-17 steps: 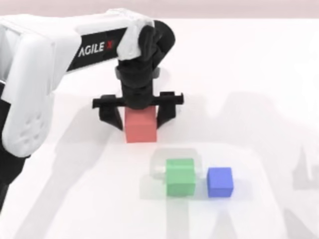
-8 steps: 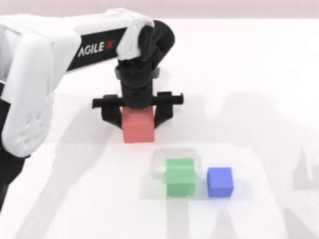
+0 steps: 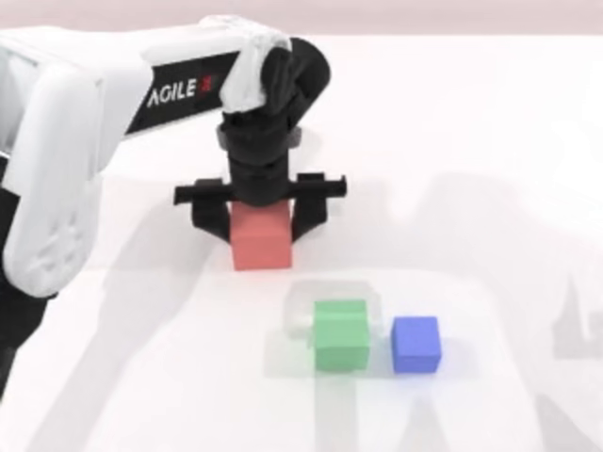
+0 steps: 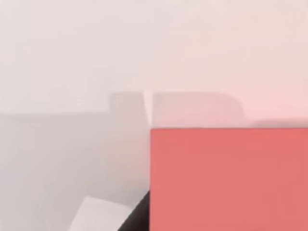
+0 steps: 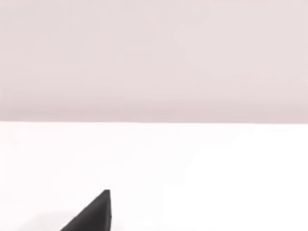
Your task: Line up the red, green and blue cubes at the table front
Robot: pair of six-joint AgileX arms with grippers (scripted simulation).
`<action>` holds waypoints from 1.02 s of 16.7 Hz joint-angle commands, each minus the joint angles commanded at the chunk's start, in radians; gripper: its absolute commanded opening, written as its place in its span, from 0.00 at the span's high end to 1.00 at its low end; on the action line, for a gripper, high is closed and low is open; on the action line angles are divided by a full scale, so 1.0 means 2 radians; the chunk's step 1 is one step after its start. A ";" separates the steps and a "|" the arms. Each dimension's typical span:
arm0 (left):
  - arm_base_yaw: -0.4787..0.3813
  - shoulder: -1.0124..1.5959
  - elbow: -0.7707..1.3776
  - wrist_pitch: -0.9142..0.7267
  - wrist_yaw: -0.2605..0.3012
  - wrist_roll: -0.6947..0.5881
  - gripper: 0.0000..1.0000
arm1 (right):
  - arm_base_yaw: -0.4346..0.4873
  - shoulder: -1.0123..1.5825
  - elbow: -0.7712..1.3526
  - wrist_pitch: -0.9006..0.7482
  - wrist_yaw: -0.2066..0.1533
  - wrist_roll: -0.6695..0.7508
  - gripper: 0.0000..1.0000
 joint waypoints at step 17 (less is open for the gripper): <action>-0.004 -0.074 0.036 -0.099 -0.002 -0.006 1.00 | 0.000 0.000 0.000 0.000 0.000 0.000 0.00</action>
